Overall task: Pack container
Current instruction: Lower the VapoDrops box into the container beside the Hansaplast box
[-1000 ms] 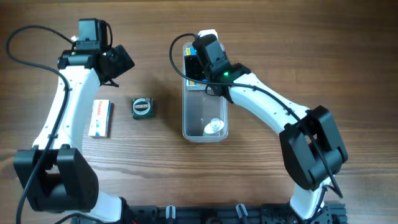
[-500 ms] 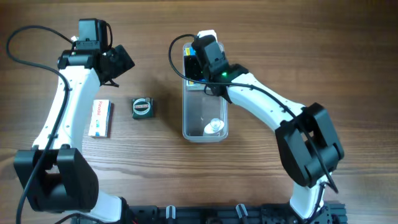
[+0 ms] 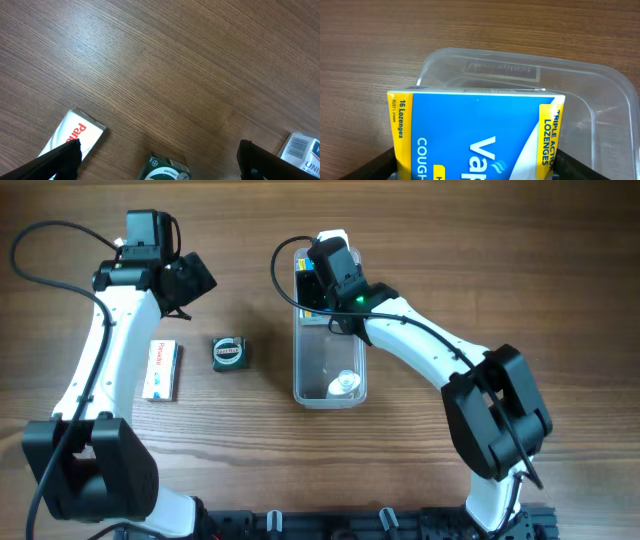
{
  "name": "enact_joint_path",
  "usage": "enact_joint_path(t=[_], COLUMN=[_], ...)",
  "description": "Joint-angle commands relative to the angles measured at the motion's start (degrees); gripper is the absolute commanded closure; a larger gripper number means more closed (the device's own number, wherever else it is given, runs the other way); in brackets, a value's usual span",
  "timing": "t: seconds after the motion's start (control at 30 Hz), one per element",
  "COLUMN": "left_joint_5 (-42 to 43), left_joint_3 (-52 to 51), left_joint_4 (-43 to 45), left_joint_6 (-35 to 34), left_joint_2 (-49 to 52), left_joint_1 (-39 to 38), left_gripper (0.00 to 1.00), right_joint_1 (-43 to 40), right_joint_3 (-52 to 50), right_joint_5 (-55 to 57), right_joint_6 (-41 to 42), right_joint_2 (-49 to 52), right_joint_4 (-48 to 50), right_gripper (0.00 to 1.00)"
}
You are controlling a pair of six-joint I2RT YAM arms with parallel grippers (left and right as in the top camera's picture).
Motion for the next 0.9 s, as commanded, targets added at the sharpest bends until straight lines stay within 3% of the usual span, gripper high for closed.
enact_joint_path(t=[0.0, 0.37, 0.87], left_joint_5=[0.5, 0.5, 0.5], left_joint_3=[0.4, 0.4, 0.4], left_joint_4=[-0.2, -0.2, -0.2], left_joint_6=[-0.8, -0.8, -0.8], left_joint_2=[-1.1, -1.1, -1.1], left_joint_1=[0.3, 0.3, 0.3], left_gripper=[0.0, 0.0, 0.0], right_joint_1=[0.0, 0.0, 1.7], right_joint_3=[1.2, 5.8, 5.8], right_joint_5=[1.2, 0.5, -5.0], right_joint_6=[0.9, 3.9, 9.7], right_joint_2=[1.5, 0.2, 0.2], right_joint_4=[0.1, -11.7, -18.4], right_gripper=[0.2, 0.2, 0.21])
